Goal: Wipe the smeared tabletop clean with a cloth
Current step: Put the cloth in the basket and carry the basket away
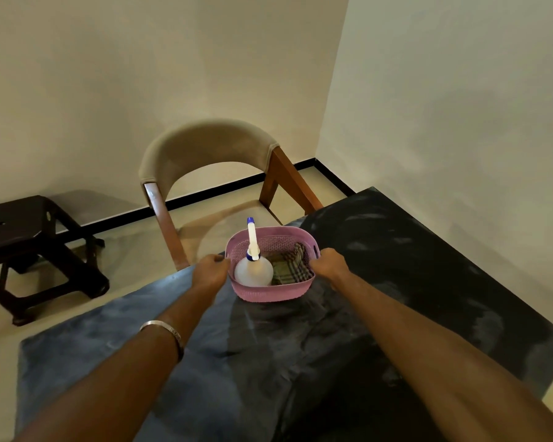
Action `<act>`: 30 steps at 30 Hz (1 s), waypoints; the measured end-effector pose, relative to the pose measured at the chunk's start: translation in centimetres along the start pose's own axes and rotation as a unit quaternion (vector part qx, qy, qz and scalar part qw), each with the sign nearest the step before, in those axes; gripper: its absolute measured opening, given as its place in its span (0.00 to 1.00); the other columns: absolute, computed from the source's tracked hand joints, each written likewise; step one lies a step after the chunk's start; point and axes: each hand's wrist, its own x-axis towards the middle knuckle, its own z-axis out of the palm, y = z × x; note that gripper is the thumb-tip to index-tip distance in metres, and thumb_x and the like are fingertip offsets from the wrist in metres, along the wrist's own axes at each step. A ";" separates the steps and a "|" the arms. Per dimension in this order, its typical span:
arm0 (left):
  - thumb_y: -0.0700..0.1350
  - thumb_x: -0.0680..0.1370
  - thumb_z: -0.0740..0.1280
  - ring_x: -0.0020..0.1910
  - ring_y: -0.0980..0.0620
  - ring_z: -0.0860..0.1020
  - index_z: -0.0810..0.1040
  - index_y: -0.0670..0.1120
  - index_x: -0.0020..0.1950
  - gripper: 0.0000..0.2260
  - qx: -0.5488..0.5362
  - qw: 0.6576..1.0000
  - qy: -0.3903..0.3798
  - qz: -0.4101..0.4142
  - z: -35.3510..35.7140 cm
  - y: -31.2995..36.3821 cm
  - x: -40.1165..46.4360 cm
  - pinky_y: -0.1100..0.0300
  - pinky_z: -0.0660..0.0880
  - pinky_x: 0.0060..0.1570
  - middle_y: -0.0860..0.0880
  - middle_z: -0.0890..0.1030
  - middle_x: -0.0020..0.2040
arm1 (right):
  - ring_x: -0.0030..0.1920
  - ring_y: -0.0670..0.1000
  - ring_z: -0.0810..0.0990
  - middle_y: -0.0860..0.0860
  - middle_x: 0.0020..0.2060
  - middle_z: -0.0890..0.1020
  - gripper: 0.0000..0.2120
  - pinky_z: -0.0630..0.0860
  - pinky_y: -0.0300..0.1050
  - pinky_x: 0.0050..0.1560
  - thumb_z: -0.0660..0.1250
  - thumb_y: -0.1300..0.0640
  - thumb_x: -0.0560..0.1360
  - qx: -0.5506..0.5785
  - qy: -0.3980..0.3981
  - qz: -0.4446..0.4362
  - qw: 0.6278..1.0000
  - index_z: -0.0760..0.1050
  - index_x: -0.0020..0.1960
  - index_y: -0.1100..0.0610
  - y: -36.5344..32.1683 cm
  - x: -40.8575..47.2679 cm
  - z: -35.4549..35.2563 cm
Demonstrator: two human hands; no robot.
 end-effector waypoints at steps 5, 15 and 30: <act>0.37 0.78 0.66 0.49 0.41 0.80 0.79 0.40 0.51 0.04 -0.009 1.000 -0.021 -0.013 0.6 0.4 0.0 0.44 0.80 0.51 0.41 0.81 0.48 | 0.55 0.57 0.81 0.60 0.56 0.81 0.12 0.81 0.51 0.55 0.65 0.58 0.81 0.009 0.021 -0.012 1.000 0.76 0.62 0.63 0.2 -0.2 0.8; 0.38 0.75 0.71 0.45 0.41 0.82 0.82 0.37 0.51 0.07 0.027 0.999 -0.007 0.019 -0.2 -0.3 -1.4 0.44 0.81 0.49 0.39 0.83 0.47 | 0.47 0.52 0.80 0.58 0.51 0.82 0.08 0.78 0.42 0.38 0.64 0.59 0.80 0.032 0.044 -0.028 0.998 0.77 0.57 0.61 1.1 -3.2 0.6; 0.36 0.76 0.69 0.44 0.42 0.83 0.79 0.39 0.43 0.02 0.024 0.999 -0.027 0.006 -6.9 -2.4 -10.9 0.45 0.82 0.47 0.38 0.82 0.45 | 0.49 0.56 0.83 0.58 0.48 0.83 0.08 0.83 0.55 0.50 0.64 0.61 0.80 0.098 0.035 -0.041 0.994 0.80 0.54 0.62 2.0 -16.0 0.9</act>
